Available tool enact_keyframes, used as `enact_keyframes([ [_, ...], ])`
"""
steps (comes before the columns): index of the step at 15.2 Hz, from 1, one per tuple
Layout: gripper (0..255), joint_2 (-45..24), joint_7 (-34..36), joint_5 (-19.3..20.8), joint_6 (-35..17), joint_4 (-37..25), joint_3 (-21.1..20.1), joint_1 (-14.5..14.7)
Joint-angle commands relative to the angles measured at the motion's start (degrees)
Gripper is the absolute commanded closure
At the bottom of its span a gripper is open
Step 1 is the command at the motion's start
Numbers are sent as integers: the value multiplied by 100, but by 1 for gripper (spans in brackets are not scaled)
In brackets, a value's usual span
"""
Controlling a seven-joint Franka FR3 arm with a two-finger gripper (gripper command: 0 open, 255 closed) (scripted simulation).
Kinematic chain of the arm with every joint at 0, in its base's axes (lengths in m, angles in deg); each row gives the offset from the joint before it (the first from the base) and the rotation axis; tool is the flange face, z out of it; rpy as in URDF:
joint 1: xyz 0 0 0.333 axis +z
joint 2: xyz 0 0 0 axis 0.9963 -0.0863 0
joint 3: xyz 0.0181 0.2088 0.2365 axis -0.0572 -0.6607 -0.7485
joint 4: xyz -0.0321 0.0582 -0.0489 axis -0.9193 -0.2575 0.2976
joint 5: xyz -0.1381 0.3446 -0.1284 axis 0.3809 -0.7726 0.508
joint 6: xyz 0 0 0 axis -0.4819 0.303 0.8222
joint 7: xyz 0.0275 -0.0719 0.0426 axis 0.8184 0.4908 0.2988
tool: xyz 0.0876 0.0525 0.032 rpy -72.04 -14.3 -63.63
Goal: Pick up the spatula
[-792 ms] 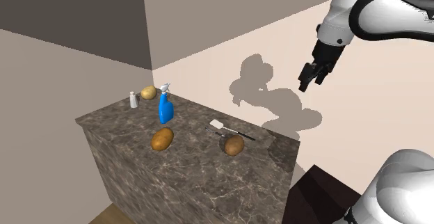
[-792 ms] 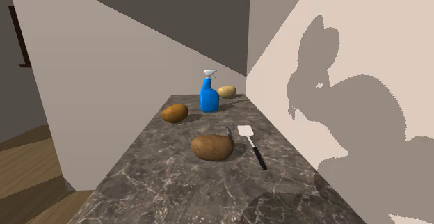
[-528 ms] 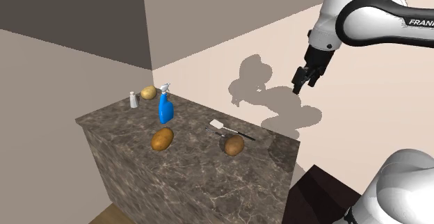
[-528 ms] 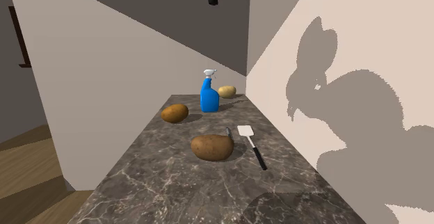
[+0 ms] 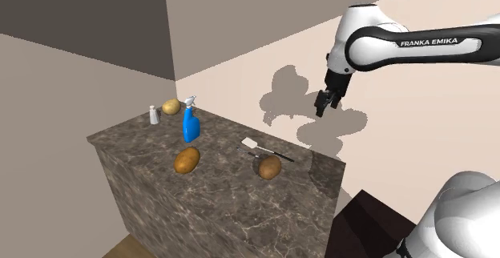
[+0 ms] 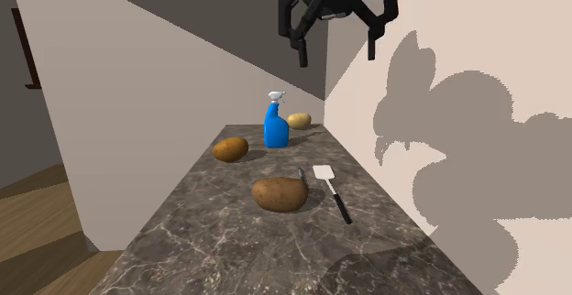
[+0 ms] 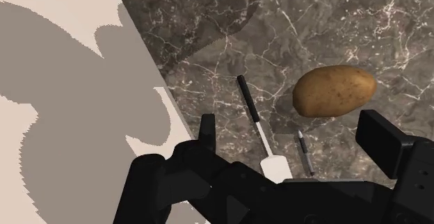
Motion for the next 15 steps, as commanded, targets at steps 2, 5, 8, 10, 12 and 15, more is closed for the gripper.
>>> enact_keyframes([
  [2, 0, -629, -260, -18, -450, -108, 135, 34],
  [5, 0, -1258, -506, -76, -809, -293, 231, 75],
  [8, 0, -1906, -761, -163, -1122, -540, 303, 111],
  [10, 0, -2345, -935, -235, -1301, -739, 336, 128],
  [12, 0, -2788, -1110, -315, -1456, -964, 356, 139],
  [15, 0, -3458, -1369, -442, -1641, -1352, 356, 139],
])
